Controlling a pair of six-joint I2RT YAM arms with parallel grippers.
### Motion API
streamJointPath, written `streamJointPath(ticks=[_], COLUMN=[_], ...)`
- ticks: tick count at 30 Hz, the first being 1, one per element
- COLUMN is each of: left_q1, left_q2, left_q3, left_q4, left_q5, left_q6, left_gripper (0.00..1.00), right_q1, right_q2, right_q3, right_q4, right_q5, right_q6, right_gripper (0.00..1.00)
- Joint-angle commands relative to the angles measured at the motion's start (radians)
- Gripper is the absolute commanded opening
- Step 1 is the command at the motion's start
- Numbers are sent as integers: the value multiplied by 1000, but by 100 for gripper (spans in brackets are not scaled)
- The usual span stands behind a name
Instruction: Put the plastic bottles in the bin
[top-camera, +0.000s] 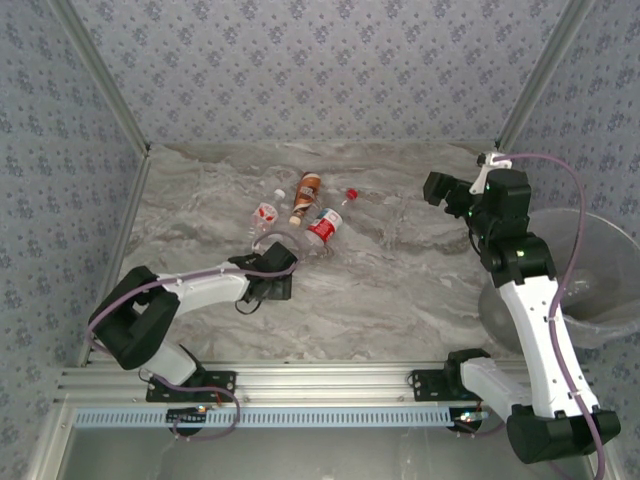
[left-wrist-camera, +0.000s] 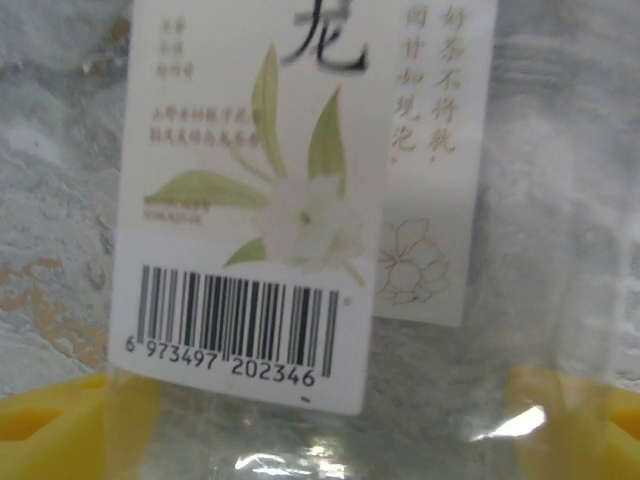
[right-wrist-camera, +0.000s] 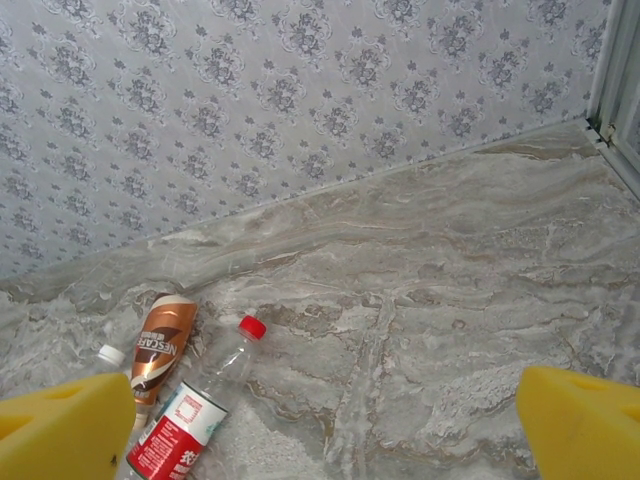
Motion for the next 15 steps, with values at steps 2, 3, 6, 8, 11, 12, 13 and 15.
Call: streamJointPath(ticks=[2,3,6,8,11,12,13,15], left_q1=[-4,-4,-4,-5,-6,-5,-7,-12], left_q2=[24,26,38,40,26,18,7,-22], left_q3=[-23,-27,-23,-19,-16,-17,-17,-20], left_q4=[30,35,27,27,24,28,33,47], left_q5=[12,12,-2,-6,-5,-2,1,11], left_q6=[5,1,-2,-7,-7,-5,0,22], left_gripper=[86,85,80,75,68,66,65,63], right_q1=[16,19,27,32,36,36,36,39], right_q2=[12,14,22,27,31,35,36,36], right_q3=[15,16,17,16,17,16,16,16], right_q4=[0,-1,-7,-9,-15,-14,-14,-1], right_q5=[12,13,20,30,41,40,32,20], right_q6=[-21,-23,-27,-27,-20,-18,-19,-17], right_gripper=[100,100,100,100,100,100,100,100])
